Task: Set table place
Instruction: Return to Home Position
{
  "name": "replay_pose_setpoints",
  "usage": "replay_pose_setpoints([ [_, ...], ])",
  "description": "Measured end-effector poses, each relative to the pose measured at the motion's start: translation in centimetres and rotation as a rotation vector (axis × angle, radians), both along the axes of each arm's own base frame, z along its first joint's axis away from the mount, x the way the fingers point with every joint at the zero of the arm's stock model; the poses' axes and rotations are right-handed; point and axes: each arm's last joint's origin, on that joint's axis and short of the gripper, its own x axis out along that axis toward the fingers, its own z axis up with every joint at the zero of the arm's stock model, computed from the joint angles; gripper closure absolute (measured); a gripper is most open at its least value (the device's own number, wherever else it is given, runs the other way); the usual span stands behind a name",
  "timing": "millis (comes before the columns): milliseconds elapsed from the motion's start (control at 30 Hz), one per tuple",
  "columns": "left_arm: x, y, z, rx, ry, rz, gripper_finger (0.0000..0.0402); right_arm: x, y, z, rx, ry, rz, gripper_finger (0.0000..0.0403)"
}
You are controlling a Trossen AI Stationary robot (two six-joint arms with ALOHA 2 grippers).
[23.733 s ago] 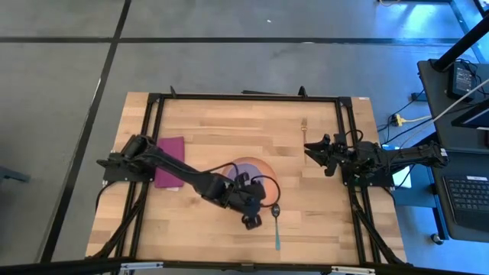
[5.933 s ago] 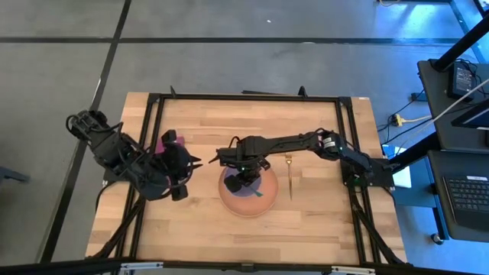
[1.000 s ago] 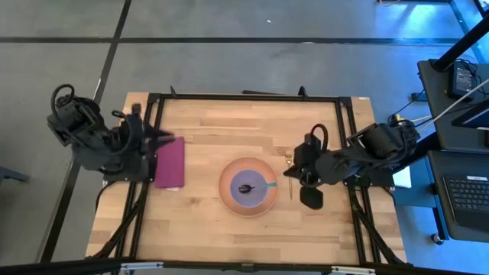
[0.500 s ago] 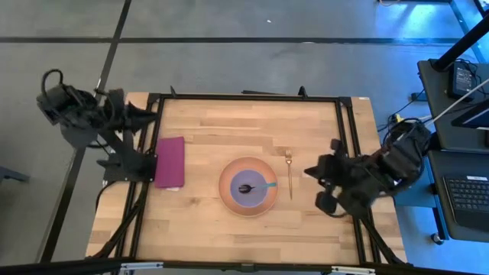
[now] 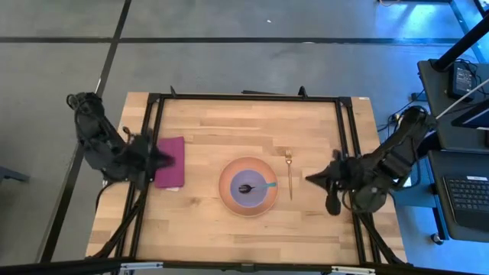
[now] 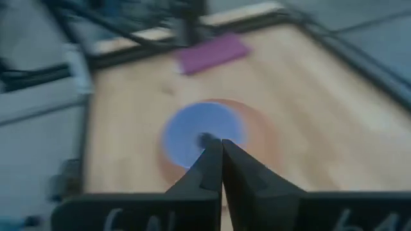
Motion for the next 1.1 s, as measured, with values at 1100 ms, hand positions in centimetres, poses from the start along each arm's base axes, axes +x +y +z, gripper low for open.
replay_pose_setpoints([
  [1100, 5.2, 4.2, -13.6, 0.037, -0.330, -0.168, 0.0347, -3.6, -8.1, -15.6, -0.050, -0.582, 0.226, 0.0393],
])
